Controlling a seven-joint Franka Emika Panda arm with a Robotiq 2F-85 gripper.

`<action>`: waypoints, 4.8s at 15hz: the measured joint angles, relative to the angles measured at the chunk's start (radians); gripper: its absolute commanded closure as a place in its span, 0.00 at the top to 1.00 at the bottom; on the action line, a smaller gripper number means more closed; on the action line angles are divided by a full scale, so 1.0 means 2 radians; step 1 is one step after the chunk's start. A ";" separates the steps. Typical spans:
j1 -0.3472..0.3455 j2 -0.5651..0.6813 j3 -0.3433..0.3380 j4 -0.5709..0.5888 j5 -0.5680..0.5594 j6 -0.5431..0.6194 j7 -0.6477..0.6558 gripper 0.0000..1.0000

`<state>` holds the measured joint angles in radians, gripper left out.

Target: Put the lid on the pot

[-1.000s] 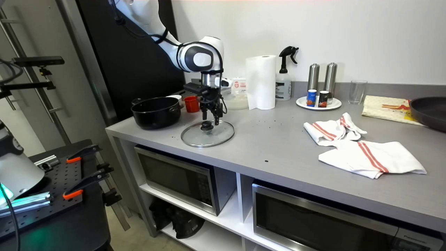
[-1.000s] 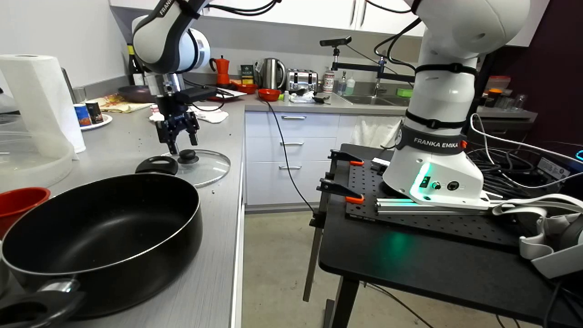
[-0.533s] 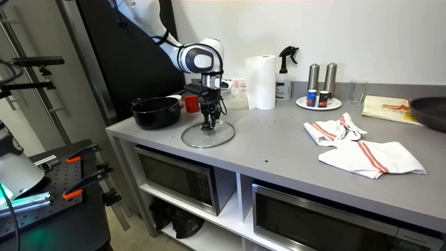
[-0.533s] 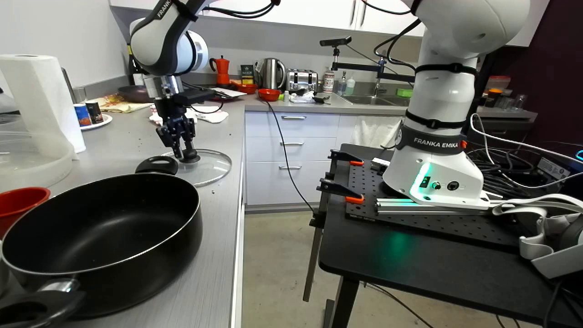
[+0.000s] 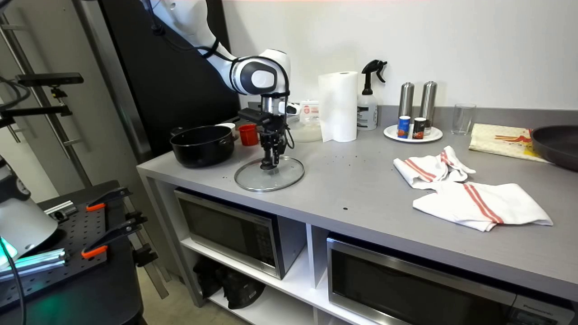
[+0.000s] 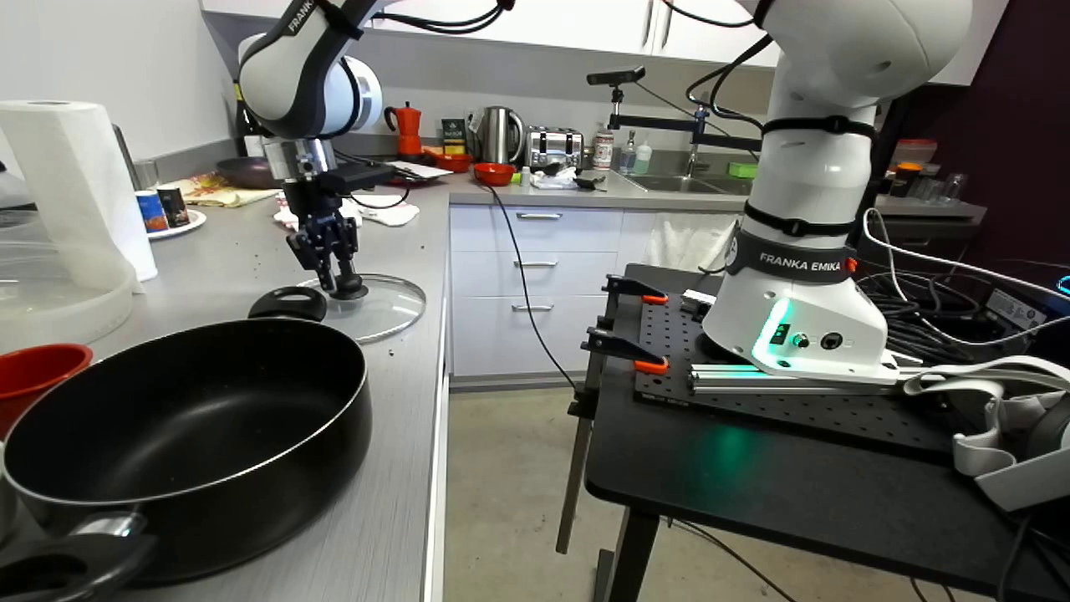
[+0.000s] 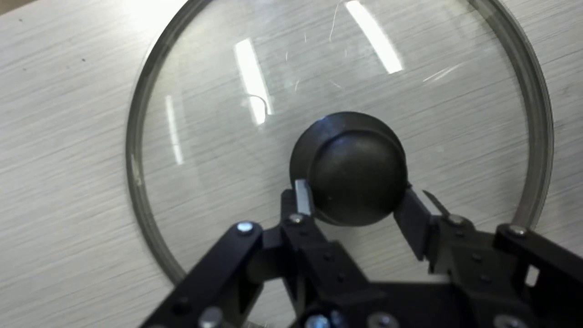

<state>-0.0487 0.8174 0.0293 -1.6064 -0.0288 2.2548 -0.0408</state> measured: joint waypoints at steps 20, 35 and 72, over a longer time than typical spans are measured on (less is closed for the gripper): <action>0.012 -0.049 0.005 -0.010 -0.001 0.002 0.000 0.23; 0.063 -0.132 -0.003 -0.022 -0.063 -0.018 0.009 0.23; 0.210 -0.142 0.084 -0.055 -0.100 -0.138 0.006 0.23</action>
<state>0.3709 0.5337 0.1968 -1.7165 -0.2281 1.9783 -0.0286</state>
